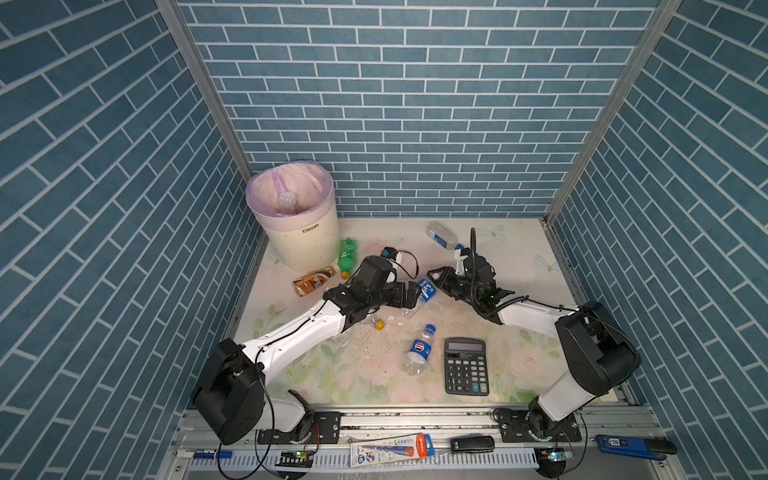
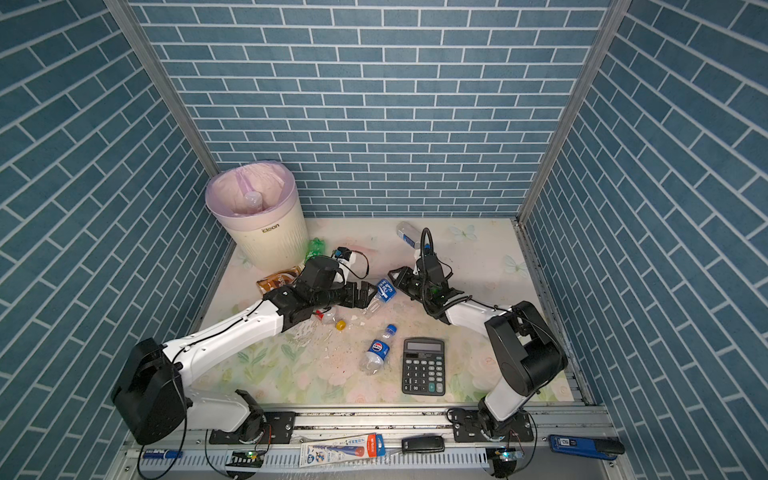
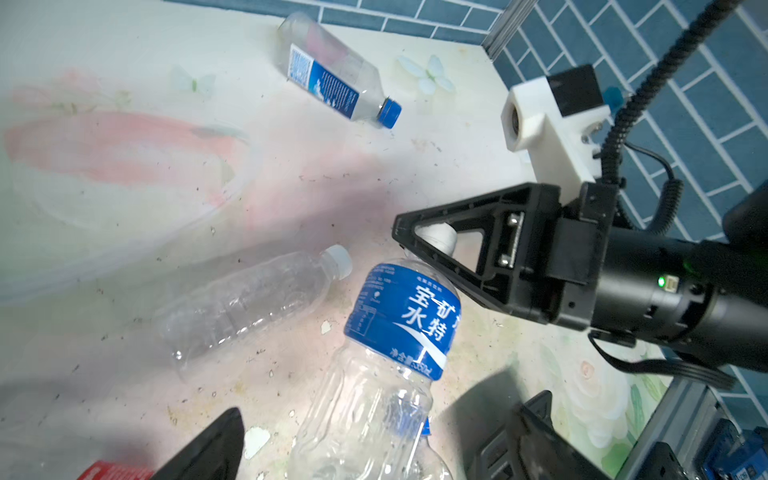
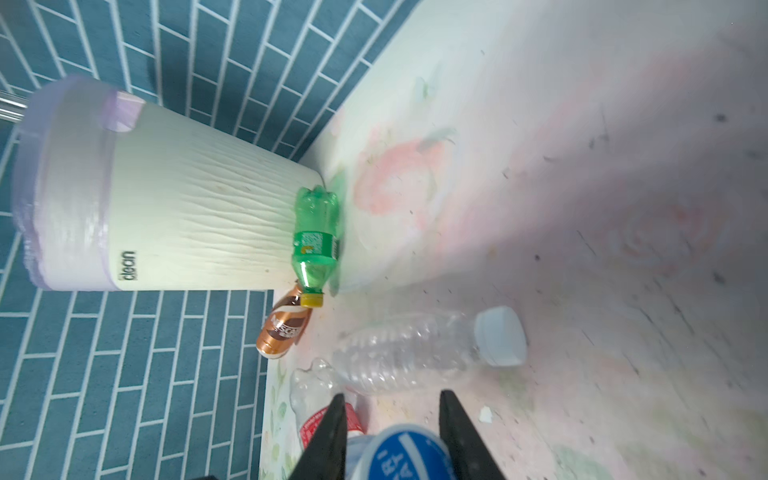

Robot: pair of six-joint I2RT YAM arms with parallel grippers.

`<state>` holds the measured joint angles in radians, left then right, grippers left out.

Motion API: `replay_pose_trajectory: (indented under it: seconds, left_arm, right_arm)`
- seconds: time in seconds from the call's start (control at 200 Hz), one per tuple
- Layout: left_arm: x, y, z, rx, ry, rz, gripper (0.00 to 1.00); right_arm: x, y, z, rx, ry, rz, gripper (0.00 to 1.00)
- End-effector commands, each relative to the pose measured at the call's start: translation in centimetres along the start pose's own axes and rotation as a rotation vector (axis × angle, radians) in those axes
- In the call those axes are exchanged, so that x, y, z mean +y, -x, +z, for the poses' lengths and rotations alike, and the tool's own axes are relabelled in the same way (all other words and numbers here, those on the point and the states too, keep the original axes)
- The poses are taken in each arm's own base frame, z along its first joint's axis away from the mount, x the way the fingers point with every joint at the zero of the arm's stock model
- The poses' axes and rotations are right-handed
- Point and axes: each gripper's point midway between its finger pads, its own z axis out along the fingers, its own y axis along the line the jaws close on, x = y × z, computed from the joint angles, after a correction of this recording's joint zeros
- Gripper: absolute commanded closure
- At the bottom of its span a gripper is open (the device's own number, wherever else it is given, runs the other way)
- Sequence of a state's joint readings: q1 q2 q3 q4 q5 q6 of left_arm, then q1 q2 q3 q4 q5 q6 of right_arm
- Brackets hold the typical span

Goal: Throw the plastic bottles in the bin
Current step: 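Close the left gripper on the blue-label bottle while right gripper holds it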

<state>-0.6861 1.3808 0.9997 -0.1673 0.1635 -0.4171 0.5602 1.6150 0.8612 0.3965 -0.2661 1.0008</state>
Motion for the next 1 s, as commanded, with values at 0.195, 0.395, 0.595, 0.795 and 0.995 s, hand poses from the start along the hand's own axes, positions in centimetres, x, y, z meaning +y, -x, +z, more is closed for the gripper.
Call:
replay_pose_trajectory:
  seconds: [0.195, 0.395, 0.595, 0.795, 0.995]
  left_arm:
    - [-1.8, 1.9, 0.0, 0.034, -0.035, 0.180, 0.01]
    - [-1.9, 2.6, 0.9, 0.035, -0.028, 0.191, 0.01]
    - [-2.5, 3.4, 1.7, 0.035, -0.048, 0.189, 0.07]
    - [-2.9, 3.6, 2.2, 0.027, -0.071, 0.167, 0.30]
    - [-2.8, 3.2, 2.7, 0.050, -0.069, 0.160, 0.49]
  right_arm:
    - [6.5, 4.4, -2.7, -0.007, 0.036, -0.209, 0.81]
    - [9.8, 5.9, -3.8, -0.003, 0.090, -0.263, 0.81]
    - [11.9, 6.6, -4.3, 0.002, 0.147, -0.272, 0.81]
    - [12.7, 7.1, -4.7, -0.015, 0.160, -0.278, 0.81]
    - [13.1, 7.4, -5.2, -0.017, 0.174, -0.282, 0.74]
